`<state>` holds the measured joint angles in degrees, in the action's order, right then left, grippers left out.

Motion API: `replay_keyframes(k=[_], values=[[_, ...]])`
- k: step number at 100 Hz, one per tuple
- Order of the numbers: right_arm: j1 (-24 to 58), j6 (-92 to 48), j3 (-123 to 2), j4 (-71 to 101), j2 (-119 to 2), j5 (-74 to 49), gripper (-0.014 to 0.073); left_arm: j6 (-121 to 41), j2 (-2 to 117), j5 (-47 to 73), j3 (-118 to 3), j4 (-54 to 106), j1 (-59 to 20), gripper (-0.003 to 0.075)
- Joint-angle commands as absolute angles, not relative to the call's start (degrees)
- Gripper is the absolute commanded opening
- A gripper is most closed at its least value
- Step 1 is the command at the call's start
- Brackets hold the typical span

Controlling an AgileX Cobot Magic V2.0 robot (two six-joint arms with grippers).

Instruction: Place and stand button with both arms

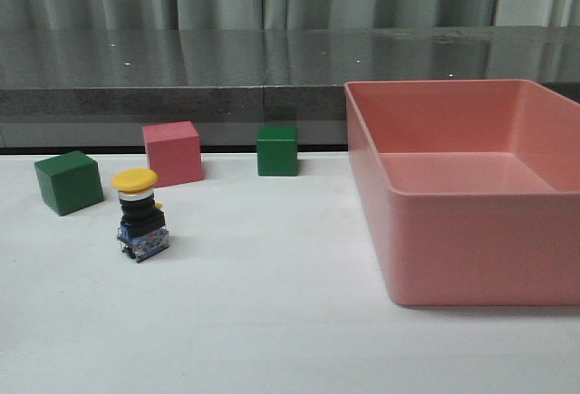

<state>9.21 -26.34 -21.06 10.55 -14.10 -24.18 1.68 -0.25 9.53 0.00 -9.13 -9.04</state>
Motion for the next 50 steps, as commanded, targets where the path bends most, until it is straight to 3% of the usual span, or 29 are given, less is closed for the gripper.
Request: replay_keyframes(k=[1, 25, 50], values=[[8.8, -23.1, -21.1, 8.6, -12.5, -18.2, -0.0114, 2.2, -1.9, 5.2, 2.6, -8.7, -9.0, -0.0019], [8.8, 3.8, -10.7, -2.7, -1.3, -9.3, -0.0114, 2.2, -1.9, 5.2, 2.6, -8.7, -9.0, -0.0019], [6.6, 7.3, -1.4, -3.7, 1.7, -3.5, -0.0114, 2.2, -1.9, 5.2, 2.6, -8.7, -9.0, -0.0019]])
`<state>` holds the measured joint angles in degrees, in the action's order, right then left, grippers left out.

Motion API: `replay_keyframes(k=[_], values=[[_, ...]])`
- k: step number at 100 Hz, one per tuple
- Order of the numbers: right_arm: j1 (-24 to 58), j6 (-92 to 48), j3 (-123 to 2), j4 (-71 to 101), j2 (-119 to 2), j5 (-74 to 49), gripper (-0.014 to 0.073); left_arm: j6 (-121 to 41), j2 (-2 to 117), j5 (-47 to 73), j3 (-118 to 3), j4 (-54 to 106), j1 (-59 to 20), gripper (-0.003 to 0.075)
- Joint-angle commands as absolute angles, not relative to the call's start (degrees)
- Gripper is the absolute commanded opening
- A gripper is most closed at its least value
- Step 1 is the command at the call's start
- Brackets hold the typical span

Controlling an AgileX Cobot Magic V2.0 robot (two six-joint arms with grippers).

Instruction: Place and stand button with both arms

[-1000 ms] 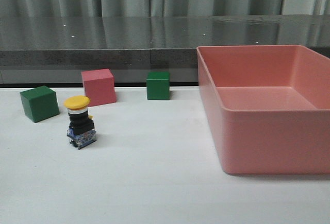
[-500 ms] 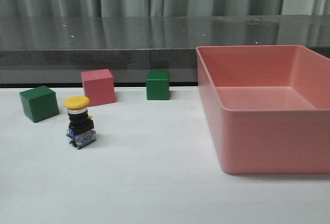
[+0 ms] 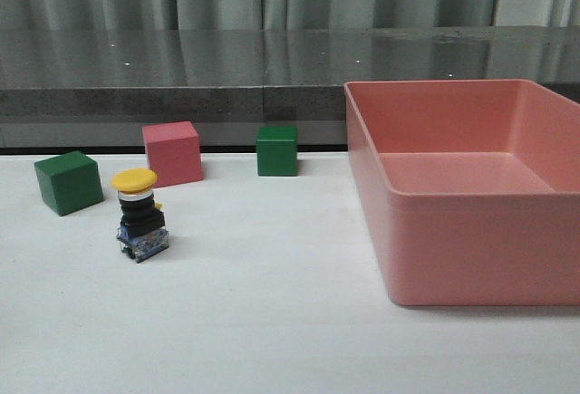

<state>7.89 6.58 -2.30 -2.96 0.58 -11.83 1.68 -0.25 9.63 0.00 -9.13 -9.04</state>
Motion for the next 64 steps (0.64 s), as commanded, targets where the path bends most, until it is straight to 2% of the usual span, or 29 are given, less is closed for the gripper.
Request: replay_keyframes(k=[1, 8, 64], values=[[6.4, 7.3, -1.2, -3.7, 1.7, -3.1, -0.0114, 2.2, -1.9, 5.2, 2.6, -8.7, -9.0, -0.0019], [5.3, 7.3, 0.9, -3.6, 1.7, 1.1, -0.0114, 2.2, -1.9, 5.2, 2.6, -8.7, -9.0, -0.0020], [4.8, 7.3, 0.7, -3.6, 1.7, 0.9, -0.0114, 2.2, -1.9, 5.2, 2.6, -8.7, -9.0, -0.0019]])
